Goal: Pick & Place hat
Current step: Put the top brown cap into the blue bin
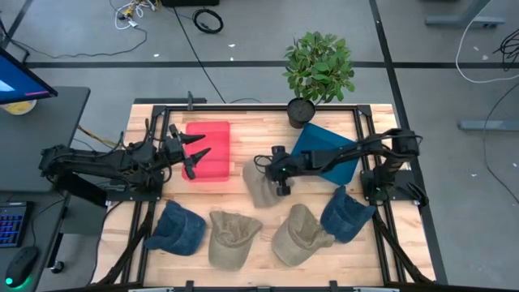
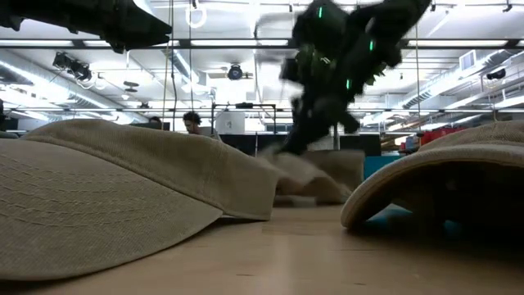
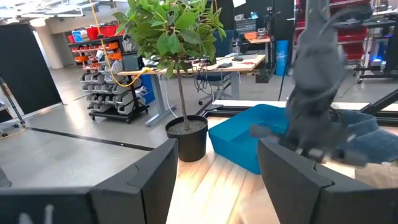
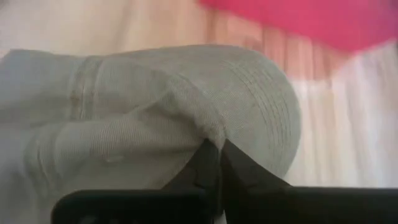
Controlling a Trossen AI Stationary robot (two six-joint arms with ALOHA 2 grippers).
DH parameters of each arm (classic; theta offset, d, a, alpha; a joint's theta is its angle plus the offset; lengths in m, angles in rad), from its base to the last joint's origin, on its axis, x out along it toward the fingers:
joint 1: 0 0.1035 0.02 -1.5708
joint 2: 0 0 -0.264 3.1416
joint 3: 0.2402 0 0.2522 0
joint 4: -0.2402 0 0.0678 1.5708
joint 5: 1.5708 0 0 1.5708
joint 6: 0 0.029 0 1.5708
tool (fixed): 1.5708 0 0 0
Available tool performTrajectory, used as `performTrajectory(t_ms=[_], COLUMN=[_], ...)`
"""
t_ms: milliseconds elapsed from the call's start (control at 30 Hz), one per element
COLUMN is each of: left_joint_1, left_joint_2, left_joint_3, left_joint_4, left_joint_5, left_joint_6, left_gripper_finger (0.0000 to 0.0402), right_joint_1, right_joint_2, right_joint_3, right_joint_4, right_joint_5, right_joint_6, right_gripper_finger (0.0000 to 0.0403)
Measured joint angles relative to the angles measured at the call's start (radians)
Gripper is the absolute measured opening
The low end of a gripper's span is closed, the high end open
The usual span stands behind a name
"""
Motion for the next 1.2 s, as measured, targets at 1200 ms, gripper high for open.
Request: performTrajectory(t_ms=[1200], left_joint_1=[0.0], left_joint_2=[0.0], left_joint_3=[0.0], left_joint_4=[-0.061], left_joint_5=[0.001], left_joint_6=[-0.051], left_gripper_finger=[0.0225], right_joint_1=[-0.098], right_joint_2=[-0.506], right_joint_3=[0.001], right_joint_4=[-1.049], right_joint_5=[0.416], right_joint_6=[-0.671], right_gripper_finger=[0.0004])
